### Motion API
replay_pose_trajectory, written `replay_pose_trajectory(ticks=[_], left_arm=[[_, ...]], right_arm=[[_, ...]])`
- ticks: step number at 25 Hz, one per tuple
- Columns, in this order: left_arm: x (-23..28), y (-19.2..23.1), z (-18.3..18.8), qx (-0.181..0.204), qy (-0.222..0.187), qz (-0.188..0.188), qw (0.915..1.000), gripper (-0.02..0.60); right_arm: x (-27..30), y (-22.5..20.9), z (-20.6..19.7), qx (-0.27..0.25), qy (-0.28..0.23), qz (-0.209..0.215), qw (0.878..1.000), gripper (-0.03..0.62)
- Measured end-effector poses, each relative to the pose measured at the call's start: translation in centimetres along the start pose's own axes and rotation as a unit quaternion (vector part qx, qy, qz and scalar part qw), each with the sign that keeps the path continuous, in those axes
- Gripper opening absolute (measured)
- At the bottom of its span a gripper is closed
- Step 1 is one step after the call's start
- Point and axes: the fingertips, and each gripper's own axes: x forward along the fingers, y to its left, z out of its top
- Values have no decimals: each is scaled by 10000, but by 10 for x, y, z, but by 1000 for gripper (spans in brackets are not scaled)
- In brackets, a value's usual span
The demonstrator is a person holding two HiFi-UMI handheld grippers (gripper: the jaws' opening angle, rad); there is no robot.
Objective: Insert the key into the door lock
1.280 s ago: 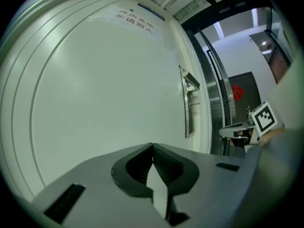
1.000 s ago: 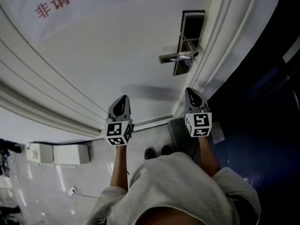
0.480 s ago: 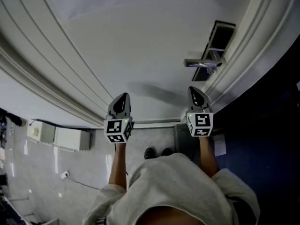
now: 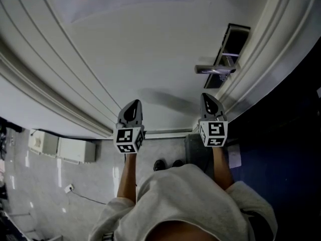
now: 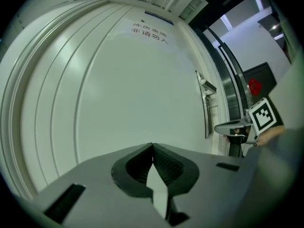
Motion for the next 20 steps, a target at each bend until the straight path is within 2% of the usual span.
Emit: replay_pose_trajectory(ticks=[20], left_arm=[[4, -1, -1, -14, 13, -102, 9999, 18]], right_arm=[[0, 1, 1, -90, 61, -54, 9999, 21]])
